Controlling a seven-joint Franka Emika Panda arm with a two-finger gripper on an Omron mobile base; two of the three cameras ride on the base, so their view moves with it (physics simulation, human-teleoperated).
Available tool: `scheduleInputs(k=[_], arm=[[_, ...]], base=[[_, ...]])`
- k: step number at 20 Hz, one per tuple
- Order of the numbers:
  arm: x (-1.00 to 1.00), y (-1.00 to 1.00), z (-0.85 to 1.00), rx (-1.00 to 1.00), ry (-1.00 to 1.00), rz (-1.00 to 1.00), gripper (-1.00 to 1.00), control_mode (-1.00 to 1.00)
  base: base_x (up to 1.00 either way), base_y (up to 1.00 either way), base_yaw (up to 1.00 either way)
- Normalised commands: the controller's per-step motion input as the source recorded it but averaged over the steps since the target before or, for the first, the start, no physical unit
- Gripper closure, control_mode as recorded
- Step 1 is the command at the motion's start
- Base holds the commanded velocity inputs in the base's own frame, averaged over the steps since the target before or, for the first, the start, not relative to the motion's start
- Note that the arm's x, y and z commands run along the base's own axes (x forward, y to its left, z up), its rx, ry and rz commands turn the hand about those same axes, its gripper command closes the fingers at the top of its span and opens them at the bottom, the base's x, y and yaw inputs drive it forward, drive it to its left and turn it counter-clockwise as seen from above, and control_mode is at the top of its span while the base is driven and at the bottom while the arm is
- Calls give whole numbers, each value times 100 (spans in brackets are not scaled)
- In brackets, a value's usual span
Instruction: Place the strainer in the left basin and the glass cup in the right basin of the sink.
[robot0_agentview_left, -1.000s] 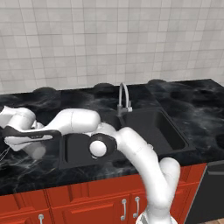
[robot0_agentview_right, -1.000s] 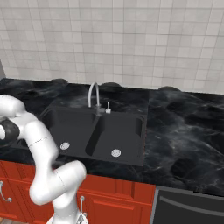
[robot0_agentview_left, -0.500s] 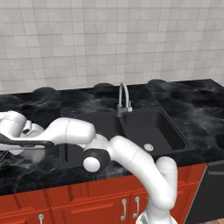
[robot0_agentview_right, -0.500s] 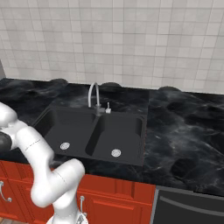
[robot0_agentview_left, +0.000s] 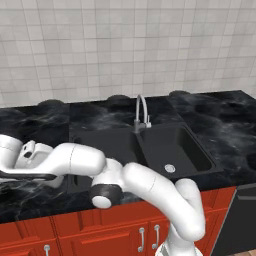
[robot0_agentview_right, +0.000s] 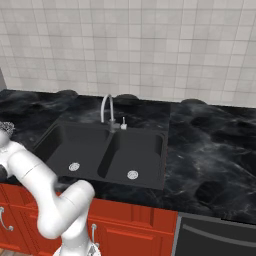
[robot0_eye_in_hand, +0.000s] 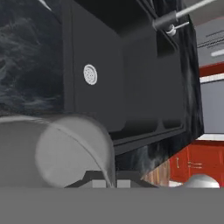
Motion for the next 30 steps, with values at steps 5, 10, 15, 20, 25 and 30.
scheduleInputs(k=[5,10,15,20,25,30], arm=[[-45,-100,0,12,-16,0,100,-100],[-35,-100,0,18,-16,0,100,-100],[-34,-99,12,26,-17,0,100,-100],[-39,-82,53,32,-20,1,100,-100],[-46,-74,74,38,-24,5,100,-100],[-50,-53,69,35,-25,10,100,-100]], base=[[0,0,0],[0,0,0],[0,0,0],[0,0,0],[0,0,0],[0,0,0]])
